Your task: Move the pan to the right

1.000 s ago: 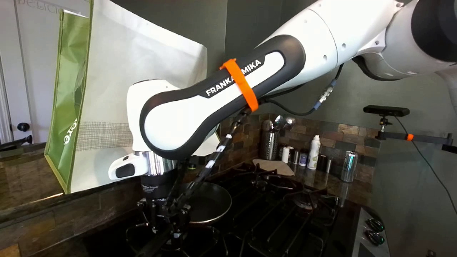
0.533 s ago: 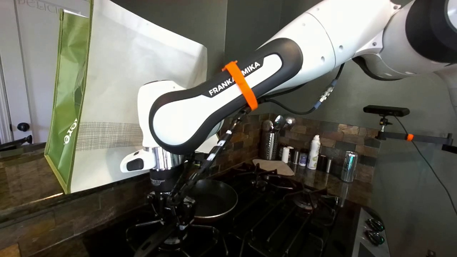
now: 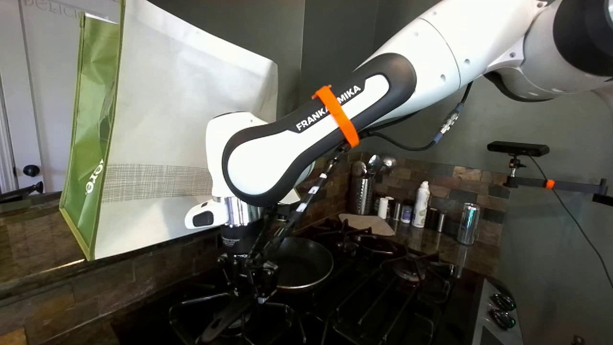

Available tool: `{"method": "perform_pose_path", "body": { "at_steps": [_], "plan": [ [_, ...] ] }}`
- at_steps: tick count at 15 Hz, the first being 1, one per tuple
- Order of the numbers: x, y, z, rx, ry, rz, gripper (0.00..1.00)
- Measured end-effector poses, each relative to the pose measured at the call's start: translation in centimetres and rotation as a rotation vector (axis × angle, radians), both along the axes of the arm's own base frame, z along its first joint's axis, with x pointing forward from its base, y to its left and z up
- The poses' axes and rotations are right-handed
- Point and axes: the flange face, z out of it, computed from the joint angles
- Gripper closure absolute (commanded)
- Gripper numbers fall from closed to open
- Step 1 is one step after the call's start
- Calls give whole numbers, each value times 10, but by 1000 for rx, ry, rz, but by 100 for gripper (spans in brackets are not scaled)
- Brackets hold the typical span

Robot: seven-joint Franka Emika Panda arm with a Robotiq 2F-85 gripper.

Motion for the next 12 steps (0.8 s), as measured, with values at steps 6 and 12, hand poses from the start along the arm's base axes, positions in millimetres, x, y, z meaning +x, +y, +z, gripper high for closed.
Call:
{"method": "perform_pose_path", "body": {
  "at_steps": [6,12],
  "plan": [
    [-3,-8,0,2,-6,-13,88],
    [5,-24,1,-2,-10,-44,88]
  ]
}}
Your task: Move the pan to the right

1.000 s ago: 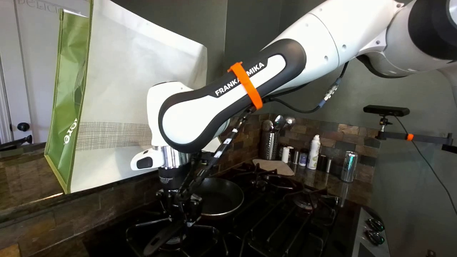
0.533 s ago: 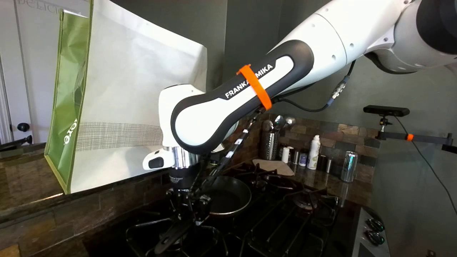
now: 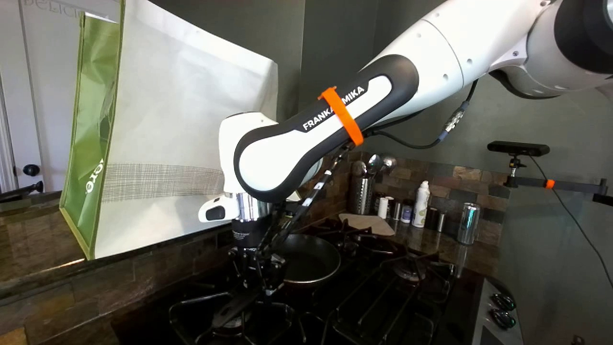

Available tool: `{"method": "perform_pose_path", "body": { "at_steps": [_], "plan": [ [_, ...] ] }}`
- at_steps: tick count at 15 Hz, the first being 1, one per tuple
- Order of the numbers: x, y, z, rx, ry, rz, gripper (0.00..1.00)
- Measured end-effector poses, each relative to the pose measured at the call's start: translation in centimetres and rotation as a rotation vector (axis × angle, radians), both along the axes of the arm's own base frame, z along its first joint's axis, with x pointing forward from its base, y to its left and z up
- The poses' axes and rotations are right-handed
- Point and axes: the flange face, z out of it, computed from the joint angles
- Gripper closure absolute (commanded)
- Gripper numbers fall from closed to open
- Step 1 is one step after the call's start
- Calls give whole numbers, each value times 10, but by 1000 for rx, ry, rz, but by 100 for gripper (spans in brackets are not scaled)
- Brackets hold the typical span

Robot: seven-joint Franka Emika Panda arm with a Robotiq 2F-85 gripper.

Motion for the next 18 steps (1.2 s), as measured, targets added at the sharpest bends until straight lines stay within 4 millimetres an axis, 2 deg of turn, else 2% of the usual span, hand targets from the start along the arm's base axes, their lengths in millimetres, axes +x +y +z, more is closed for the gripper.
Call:
{"method": "perform_pose_path", "body": {
  "at_steps": [4,7,14,15,18],
  "plan": [
    [8,-26,-2,0,4,-50,88],
    [10,-37,3,15,4,-84,88],
    [-1,-65,2,-4,18,-124,88],
    [-2,-68,2,-6,19,-129,63],
    [-1,-70,2,-7,18,-132,63]
  ]
}}
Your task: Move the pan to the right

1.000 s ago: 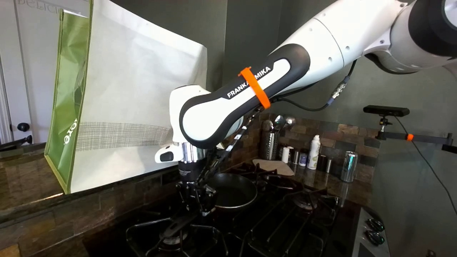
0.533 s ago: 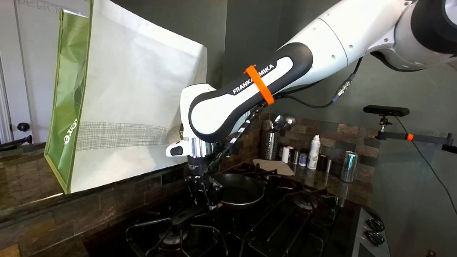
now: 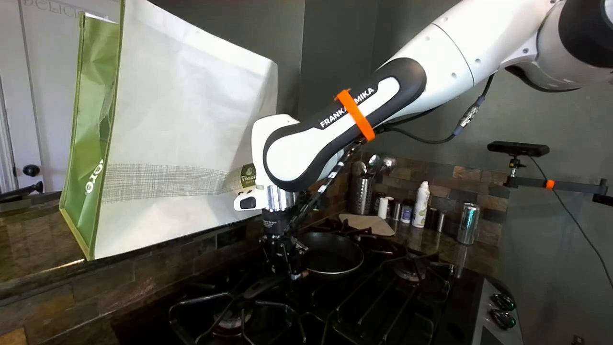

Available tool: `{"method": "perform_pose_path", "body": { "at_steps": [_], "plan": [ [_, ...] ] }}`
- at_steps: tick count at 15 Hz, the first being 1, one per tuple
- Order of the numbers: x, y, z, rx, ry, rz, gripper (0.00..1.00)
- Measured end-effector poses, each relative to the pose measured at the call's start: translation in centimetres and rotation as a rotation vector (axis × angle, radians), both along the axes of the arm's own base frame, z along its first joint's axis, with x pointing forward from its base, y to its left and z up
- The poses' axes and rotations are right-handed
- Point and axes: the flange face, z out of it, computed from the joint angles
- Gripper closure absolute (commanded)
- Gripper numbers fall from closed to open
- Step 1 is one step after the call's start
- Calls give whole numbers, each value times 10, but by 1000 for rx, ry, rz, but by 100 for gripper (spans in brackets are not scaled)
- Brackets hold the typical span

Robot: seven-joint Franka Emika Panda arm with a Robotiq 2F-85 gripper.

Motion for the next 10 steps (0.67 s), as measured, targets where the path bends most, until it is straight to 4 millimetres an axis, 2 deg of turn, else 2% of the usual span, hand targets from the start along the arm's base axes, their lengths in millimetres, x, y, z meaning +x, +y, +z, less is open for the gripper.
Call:
{"method": "perform_pose_path", "body": {
  "at_steps": [2,3,7,10],
  "plan": [
    [0,0,0,0,0,0,63],
    [0,0,0,0,0,0,88],
    [1,-2,0,-20,-5,18,88],
    [2,-12,-2,-46,-8,59,88]
  ]
}}
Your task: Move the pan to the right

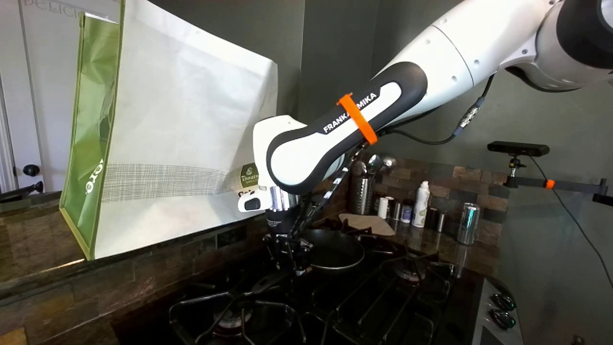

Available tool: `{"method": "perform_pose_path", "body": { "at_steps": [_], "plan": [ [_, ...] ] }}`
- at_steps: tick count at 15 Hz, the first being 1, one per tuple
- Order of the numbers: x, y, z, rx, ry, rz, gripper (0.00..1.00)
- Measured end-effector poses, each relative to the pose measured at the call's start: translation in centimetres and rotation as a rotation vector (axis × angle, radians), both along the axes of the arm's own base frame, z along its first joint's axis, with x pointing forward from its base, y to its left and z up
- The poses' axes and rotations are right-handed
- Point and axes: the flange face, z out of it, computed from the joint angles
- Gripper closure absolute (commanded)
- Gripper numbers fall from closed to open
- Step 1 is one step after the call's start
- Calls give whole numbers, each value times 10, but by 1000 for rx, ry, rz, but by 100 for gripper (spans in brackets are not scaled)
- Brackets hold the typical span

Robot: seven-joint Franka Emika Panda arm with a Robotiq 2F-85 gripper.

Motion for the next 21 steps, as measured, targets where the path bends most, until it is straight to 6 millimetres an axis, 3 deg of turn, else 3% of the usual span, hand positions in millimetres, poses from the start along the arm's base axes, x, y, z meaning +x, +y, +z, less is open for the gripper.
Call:
{"method": "perform_pose_path", "body": {
  "at_steps": [8,9,12,15,16,21],
  "plan": [
    [-5,-47,-5,-13,28,43,88],
    [-7,-56,-6,-18,29,40,63],
    [-11,-75,-8,-27,17,32,63],
    [-13,-77,-8,-29,18,33,63],
    [-13,-77,-8,-29,18,33,88],
    [-11,-82,-7,-29,15,28,88]
  ]
}}
